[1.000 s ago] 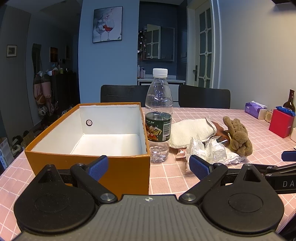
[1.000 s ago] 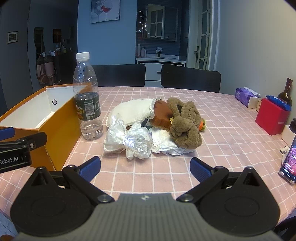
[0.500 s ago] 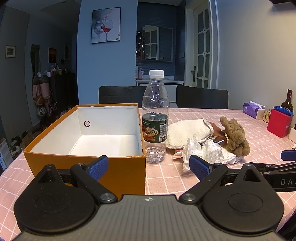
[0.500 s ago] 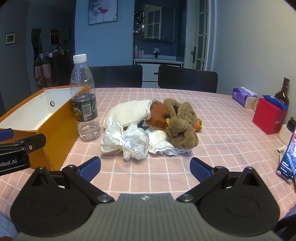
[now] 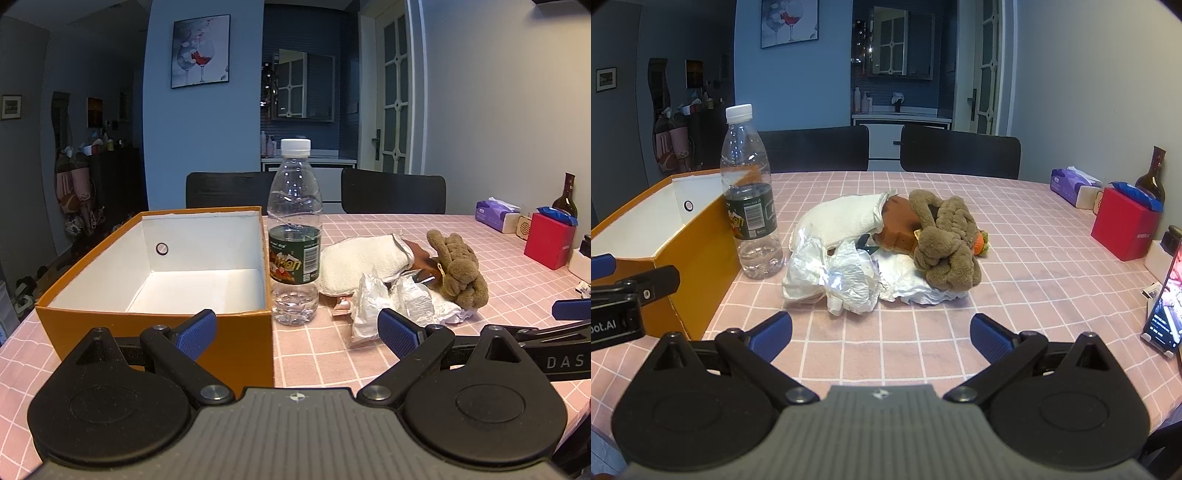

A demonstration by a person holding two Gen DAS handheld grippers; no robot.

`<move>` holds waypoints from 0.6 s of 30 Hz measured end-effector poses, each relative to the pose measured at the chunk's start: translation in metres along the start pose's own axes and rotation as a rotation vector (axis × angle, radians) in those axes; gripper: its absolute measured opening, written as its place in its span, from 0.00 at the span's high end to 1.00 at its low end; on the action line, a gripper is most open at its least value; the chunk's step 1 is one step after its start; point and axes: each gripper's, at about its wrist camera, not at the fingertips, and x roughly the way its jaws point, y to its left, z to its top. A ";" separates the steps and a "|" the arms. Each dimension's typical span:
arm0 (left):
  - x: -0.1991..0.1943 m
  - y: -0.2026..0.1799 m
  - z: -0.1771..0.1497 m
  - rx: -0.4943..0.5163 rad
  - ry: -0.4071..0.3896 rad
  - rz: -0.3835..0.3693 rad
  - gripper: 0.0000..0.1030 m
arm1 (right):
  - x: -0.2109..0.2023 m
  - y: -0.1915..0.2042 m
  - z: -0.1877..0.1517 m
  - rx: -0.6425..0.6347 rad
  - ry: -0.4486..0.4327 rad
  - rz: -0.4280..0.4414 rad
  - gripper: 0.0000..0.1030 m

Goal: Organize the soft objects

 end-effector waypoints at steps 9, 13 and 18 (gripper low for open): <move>0.004 -0.013 0.002 0.031 -0.013 -0.081 0.09 | 0.021 -0.030 -0.004 0.071 0.018 0.039 0.02; 0.018 -0.025 0.001 0.050 0.020 -0.150 0.22 | 0.033 -0.042 -0.004 0.086 0.034 0.036 0.03; 0.041 -0.049 0.004 0.149 0.016 -0.251 0.22 | 0.054 -0.053 0.002 0.118 0.056 0.018 0.10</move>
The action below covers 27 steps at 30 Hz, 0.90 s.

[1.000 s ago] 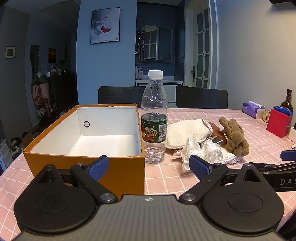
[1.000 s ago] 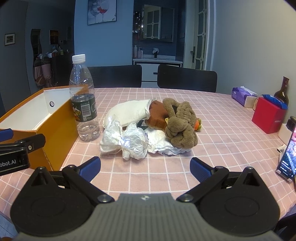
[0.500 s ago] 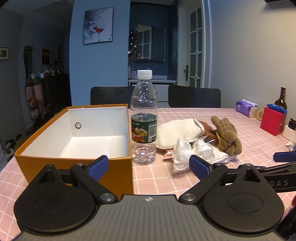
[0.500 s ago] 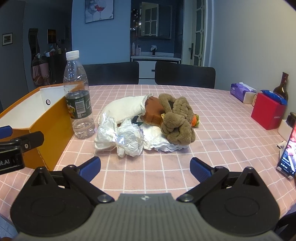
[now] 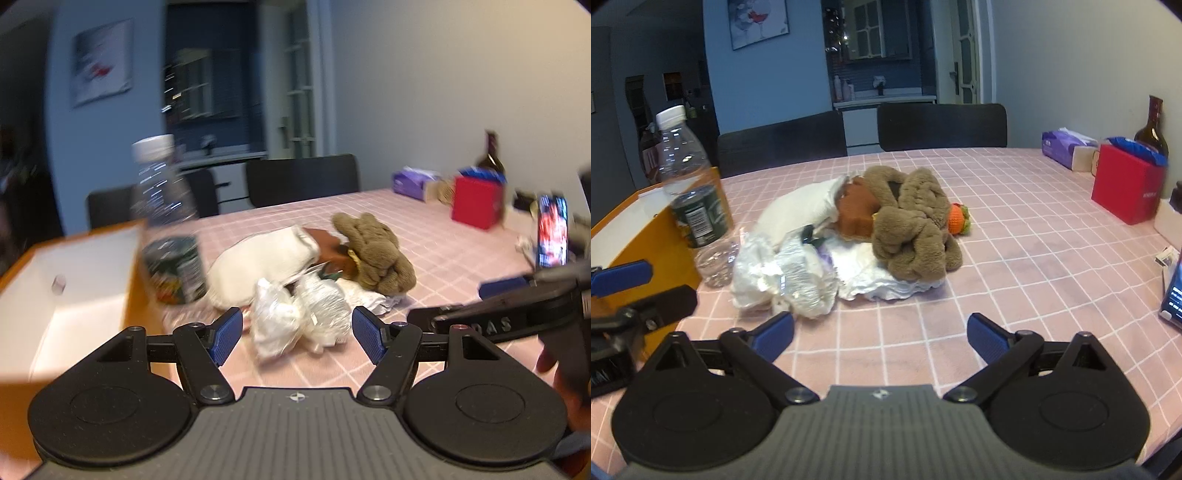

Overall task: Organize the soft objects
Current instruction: 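Grasp the clear plastic bag with the left tool while the right tool grasps the brown plush dog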

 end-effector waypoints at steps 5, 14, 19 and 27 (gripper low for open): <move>0.030 -0.019 0.008 0.215 0.024 -0.055 0.22 | 0.016 -0.004 0.008 0.017 0.038 0.015 0.21; 0.069 -0.056 0.010 0.669 0.150 -0.056 0.22 | 0.045 -0.009 0.030 0.060 0.055 0.014 0.22; 0.094 -0.068 0.004 0.881 0.220 -0.075 0.12 | 0.064 -0.019 0.042 0.122 0.052 0.008 0.10; 0.139 -0.074 -0.009 0.956 0.372 -0.072 0.10 | 0.096 -0.026 0.056 0.183 0.031 -0.041 0.08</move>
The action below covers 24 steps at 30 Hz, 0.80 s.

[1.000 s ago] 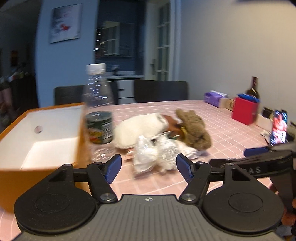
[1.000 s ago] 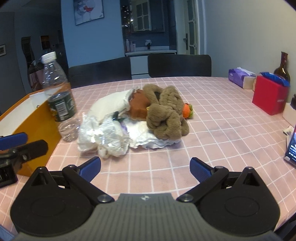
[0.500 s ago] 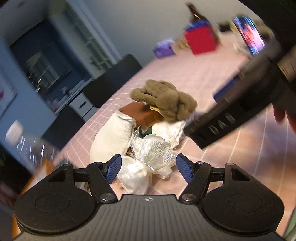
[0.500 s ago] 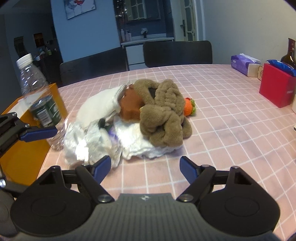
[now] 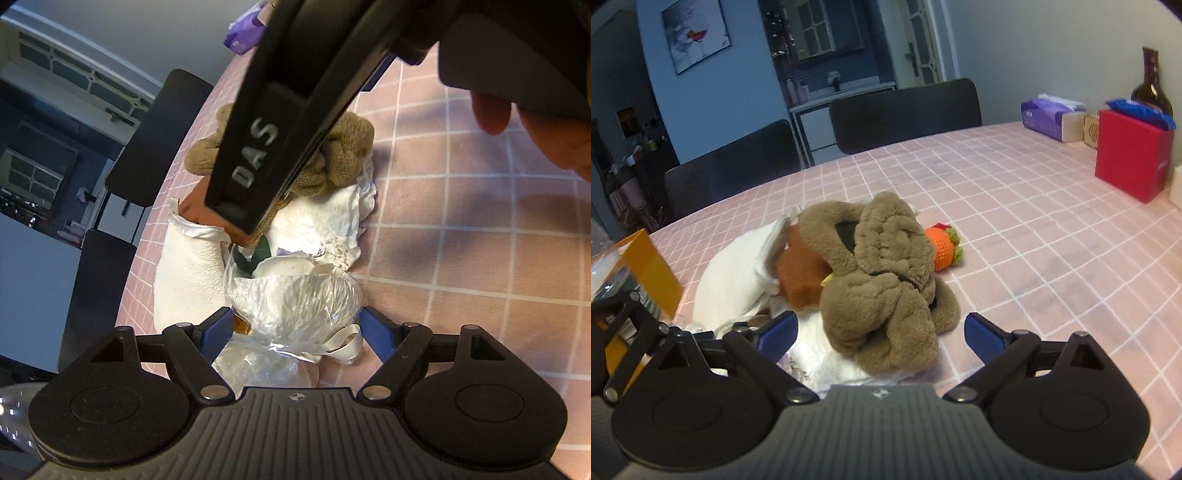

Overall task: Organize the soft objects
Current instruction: 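Grasp the clear plastic bag with the left tool while the right tool grasps the brown plush dog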

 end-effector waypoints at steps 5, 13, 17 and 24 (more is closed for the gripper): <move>0.015 0.003 0.002 0.005 0.024 0.006 0.10 | 0.011 0.001 -0.004 0.001 0.010 0.018 0.19; 0.013 0.013 0.008 -0.049 0.045 0.007 0.30 | 0.003 0.008 -0.009 -0.064 -0.050 -0.017 0.56; 0.002 0.014 0.006 -0.072 0.010 0.025 0.36 | -0.013 0.008 -0.006 -0.078 -0.101 -0.019 0.66; -0.034 0.028 -0.003 -0.218 -0.079 0.058 0.37 | -0.045 0.012 -0.006 -0.110 -0.163 -0.011 0.75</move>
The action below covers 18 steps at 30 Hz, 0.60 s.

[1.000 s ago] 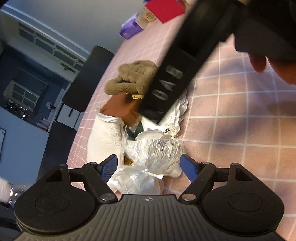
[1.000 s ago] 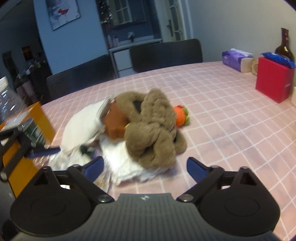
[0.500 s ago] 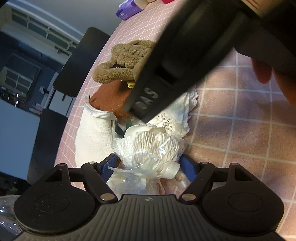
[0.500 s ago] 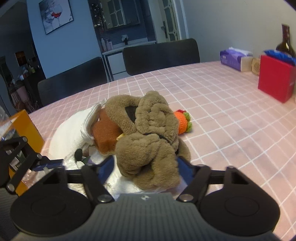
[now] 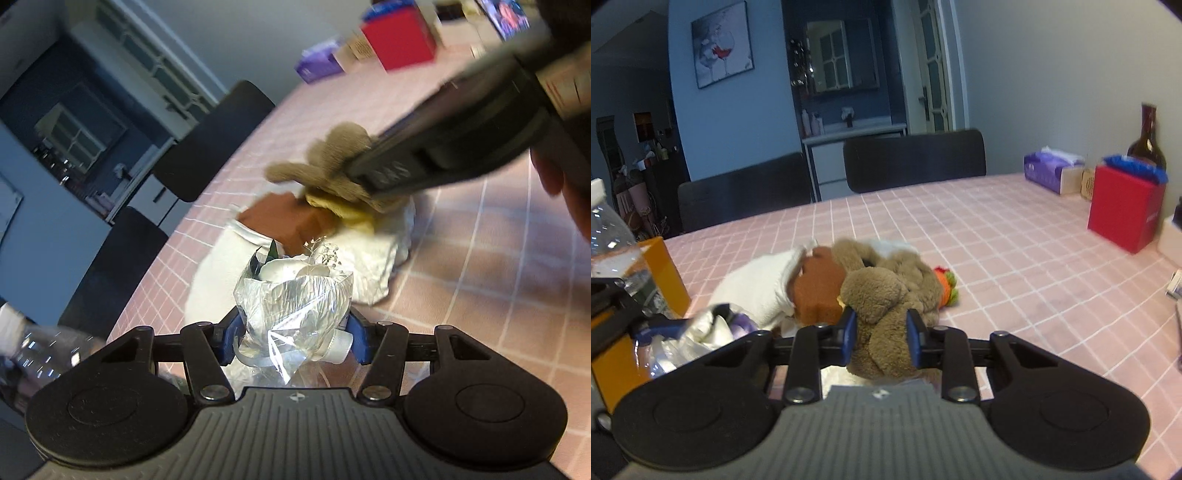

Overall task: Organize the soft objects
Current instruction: 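Grasp the clear plastic bag with the left tool while the right tool grasps the brown plush dog, then carry the plastic bag and plush dog into the orange box and release both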

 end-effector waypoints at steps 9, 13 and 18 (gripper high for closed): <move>-0.064 0.033 -0.007 -0.208 -0.124 -0.023 0.37 | -0.056 0.003 0.013 -0.029 -0.056 0.088 0.76; -0.096 0.047 -0.014 -0.270 -0.184 -0.004 0.37 | -0.090 0.014 0.022 -0.060 -0.100 0.159 0.76; -0.127 0.078 -0.035 -0.361 -0.198 0.033 0.37 | -0.128 0.035 0.035 -0.088 -0.145 0.312 0.76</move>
